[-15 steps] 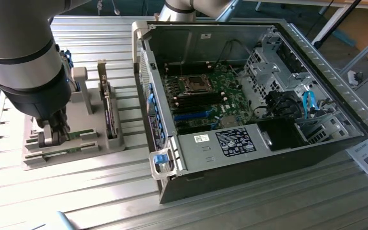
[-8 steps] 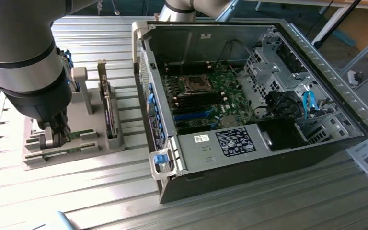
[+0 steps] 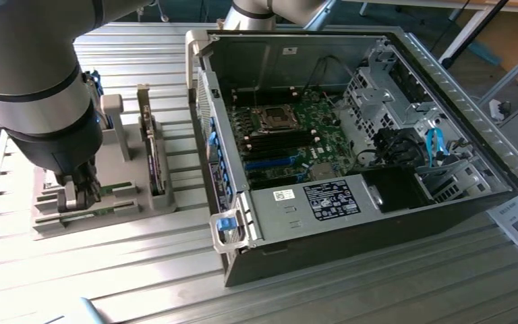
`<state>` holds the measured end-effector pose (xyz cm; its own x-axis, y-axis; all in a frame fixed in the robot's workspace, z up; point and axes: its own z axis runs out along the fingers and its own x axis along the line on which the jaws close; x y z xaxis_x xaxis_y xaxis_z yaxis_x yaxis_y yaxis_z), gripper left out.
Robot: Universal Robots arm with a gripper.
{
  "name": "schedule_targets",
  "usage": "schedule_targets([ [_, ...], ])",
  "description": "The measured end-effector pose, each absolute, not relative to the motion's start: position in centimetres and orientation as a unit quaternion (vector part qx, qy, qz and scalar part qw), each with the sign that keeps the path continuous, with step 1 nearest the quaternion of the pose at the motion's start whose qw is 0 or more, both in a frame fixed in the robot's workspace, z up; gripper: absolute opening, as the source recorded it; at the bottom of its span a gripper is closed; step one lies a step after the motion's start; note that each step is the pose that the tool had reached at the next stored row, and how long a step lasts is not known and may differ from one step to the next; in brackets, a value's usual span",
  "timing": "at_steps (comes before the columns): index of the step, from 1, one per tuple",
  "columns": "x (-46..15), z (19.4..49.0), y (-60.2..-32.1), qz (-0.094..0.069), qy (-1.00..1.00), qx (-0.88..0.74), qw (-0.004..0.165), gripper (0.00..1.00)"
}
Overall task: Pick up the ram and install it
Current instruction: 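Pick up the ram and move it above insertion slot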
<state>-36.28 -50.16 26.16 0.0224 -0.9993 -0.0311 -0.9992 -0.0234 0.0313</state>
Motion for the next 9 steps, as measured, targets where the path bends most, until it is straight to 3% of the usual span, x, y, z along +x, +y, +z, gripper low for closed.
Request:
schedule_targets([
  [9,-36.3,24.3,-50.3,-0.022,-0.699,0.715,0.000,0.24],
])
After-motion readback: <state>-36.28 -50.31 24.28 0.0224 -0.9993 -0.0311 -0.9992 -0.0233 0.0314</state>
